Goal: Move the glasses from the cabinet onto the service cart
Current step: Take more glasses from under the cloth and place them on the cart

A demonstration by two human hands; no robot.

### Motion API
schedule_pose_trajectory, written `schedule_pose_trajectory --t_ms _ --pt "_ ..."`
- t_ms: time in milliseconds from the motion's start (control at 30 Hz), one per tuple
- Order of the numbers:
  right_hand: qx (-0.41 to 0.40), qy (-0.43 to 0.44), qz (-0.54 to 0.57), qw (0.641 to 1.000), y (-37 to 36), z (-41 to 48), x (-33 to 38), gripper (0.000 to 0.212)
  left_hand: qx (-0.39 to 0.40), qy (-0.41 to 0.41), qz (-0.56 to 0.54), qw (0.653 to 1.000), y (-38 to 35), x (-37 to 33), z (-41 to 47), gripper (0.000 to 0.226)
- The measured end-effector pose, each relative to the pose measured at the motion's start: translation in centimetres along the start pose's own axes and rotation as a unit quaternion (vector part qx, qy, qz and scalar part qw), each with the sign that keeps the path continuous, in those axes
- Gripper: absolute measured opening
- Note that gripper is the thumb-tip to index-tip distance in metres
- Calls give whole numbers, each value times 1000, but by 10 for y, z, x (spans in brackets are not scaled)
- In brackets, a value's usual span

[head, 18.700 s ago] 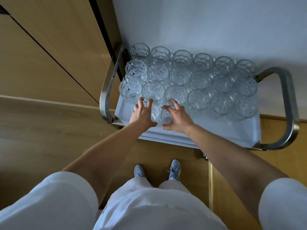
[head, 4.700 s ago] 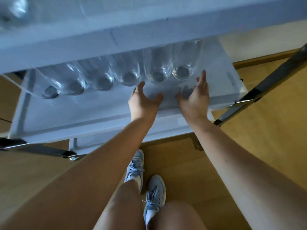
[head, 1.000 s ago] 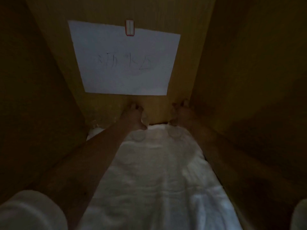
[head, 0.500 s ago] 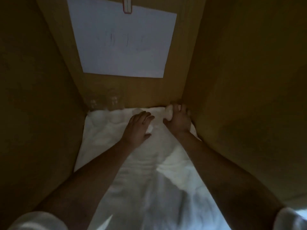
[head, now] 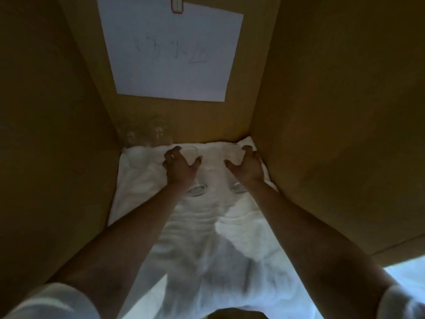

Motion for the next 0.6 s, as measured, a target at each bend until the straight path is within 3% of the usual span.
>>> schedule_pose_trajectory --t_ms 67,133,233,333,400,467,600 --pt "71 -24 -19 997 -7 15 3 93 44 106 0 993 -1 0 11 99" --pt "120 -49 -37 991 -16 22 2 104 101 114 46 987 -8 -2 19 108" --pt "146 -78 -55 985 -28 22 -6 108 204 111 79 970 -28 6 26 93" --pt "142 -110 -52 982 -29 18 -14 114 266 190 -26 945 -37 19 13 77" --pt "150 -127 -38 980 -21 13 -14 115 270 185 -57 943 -40 22 9 71" --pt "137 -129 -1 982 -13 8 -13 110 239 154 -66 956 -36 20 7 79" --pt "-7 -36 123 992 4 -10 0 99 123 7 -157 980 -17 7 7 94"
Point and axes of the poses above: each hand's wrist, its own z-axis towards the middle knuckle, its own y-axis out of the back of the hand, x = y × z, the point moved 6 cm from there along z, towards the middle knuckle, and after that the axes turned 6 degrees about z, right-handed, at the moved point
